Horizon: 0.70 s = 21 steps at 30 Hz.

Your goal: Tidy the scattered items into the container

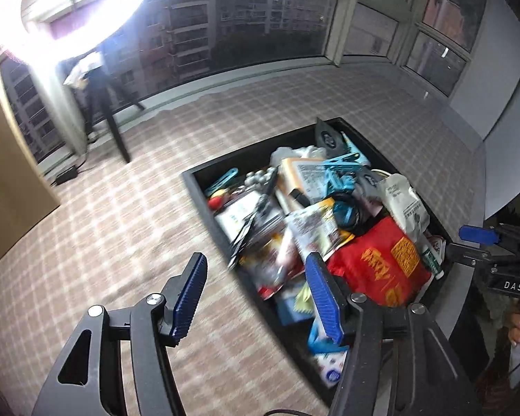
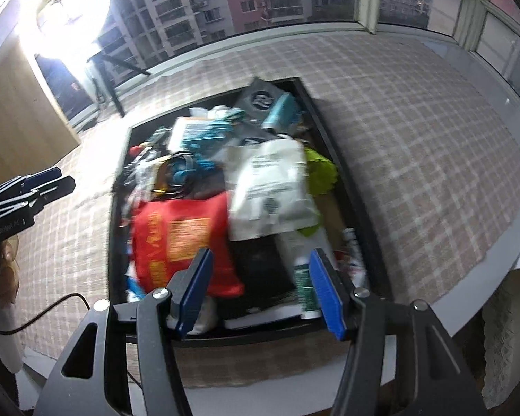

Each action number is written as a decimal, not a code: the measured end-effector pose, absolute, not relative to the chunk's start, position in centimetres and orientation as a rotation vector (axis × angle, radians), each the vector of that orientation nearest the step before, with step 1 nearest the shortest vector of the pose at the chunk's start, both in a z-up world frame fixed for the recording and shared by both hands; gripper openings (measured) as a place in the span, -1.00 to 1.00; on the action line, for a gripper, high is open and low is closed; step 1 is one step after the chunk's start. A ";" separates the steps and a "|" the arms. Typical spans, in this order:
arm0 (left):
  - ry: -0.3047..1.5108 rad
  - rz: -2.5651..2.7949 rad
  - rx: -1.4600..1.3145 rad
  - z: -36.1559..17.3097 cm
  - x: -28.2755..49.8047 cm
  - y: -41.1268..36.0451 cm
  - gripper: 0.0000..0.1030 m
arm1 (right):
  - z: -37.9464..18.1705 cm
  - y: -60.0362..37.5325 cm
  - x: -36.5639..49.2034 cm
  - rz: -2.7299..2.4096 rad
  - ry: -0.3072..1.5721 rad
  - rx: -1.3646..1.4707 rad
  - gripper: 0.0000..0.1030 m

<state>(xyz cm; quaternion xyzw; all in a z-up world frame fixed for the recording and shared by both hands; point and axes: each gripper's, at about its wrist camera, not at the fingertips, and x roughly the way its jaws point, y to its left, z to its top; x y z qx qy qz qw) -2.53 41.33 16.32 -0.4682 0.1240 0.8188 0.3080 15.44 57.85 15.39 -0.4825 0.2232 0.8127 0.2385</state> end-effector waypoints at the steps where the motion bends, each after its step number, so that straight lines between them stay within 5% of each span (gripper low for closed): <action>1: 0.323 2.172 -1.237 16.5 -2.3 40.6 0.19 | 15.5 57.2 15.0 2.235 0.602 -1.324 0.10; 11: 0.238 2.339 -1.246 17.8 -0.2 31.3 0.44 | 16.1 49.7 9.6 2.352 0.518 -1.373 0.12; 21: 0.131 2.454 -1.343 16.4 1.3 21.2 0.46 | 15.6 40.3 4.1 2.465 0.438 -1.431 0.13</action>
